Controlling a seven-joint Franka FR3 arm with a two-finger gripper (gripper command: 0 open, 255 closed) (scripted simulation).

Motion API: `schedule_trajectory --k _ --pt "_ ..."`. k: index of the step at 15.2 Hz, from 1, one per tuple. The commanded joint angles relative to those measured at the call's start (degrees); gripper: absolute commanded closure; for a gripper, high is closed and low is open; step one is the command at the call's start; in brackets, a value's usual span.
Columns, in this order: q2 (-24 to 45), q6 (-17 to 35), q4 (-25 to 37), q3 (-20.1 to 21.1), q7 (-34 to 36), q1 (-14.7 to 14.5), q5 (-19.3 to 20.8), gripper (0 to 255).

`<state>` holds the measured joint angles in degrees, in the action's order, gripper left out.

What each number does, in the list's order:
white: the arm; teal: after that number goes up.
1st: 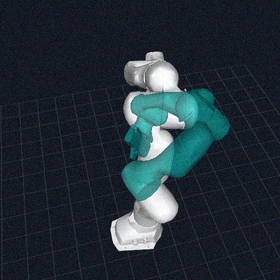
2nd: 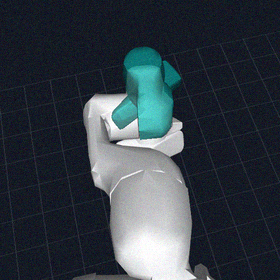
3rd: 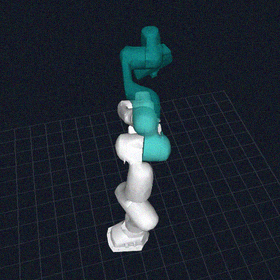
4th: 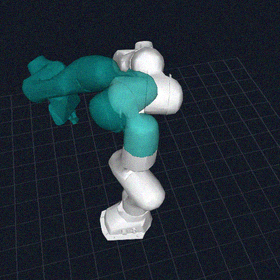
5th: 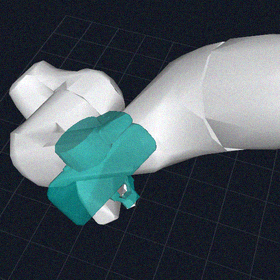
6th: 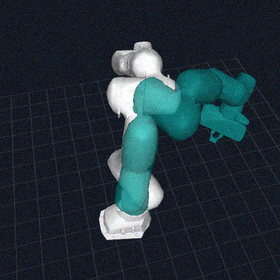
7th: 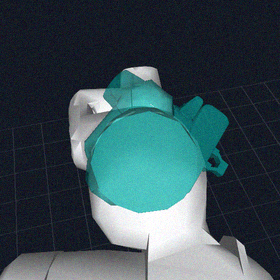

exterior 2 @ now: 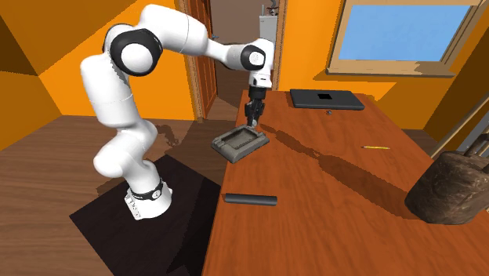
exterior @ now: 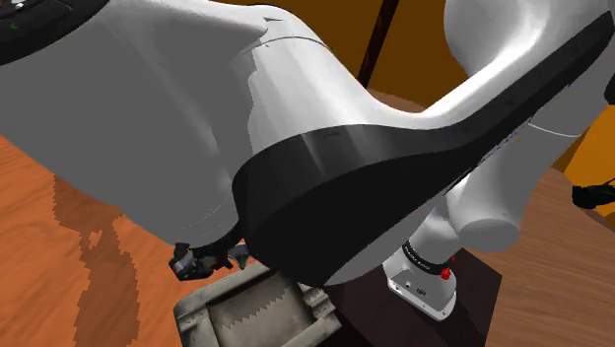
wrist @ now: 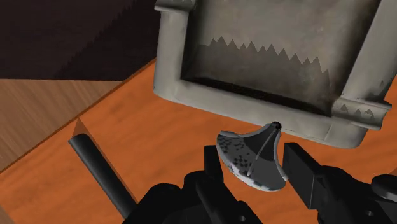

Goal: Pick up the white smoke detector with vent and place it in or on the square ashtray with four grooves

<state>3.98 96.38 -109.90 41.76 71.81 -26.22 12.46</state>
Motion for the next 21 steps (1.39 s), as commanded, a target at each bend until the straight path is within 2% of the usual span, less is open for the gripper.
schedule_trajectory --k 1,4,18,21 --pt "-2.41 0.29 -2.29 0.99 1.2 -0.77 -2.05 255" --pt "-5.08 0.25 -4.49 2.42 3.08 -2.14 -4.63 255" --pt "0.15 9.96 -10.99 2.62 7.18 -2.67 -0.92 255" --pt "0.51 10.46 -11.26 2.6 7.45 -2.72 -0.64 255"
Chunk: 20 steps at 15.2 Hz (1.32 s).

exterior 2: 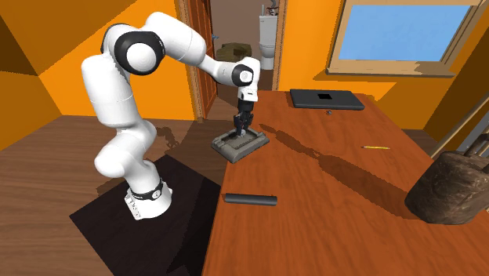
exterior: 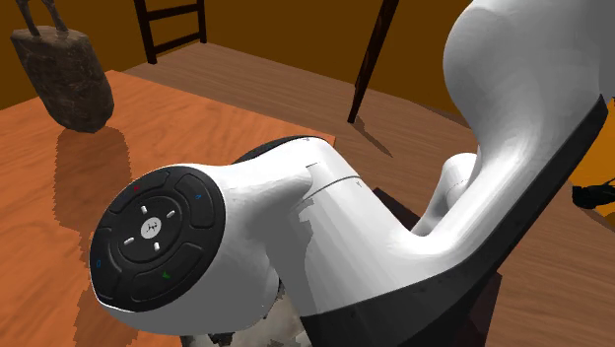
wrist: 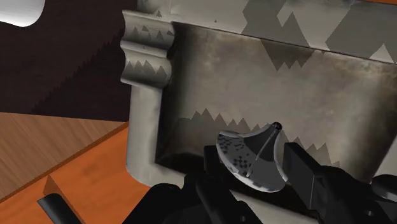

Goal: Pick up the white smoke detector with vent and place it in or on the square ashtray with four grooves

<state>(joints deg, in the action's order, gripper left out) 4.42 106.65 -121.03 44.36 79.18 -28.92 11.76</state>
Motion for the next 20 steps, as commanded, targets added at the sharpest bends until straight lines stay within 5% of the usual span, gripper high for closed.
schedule_trajectory --k 1,5,6,20 --pt "0.08 0.19 -0.13 0.0 0.09 -0.02 0.07 255" --pt "0.08 0.19 -0.13 0.0 0.09 -0.02 0.07 255" --pt "0.08 0.19 -0.13 0.0 0.09 -0.02 0.07 0" --pt "-0.26 -6.99 6.8 0.58 -0.45 -0.61 -0.84 0"
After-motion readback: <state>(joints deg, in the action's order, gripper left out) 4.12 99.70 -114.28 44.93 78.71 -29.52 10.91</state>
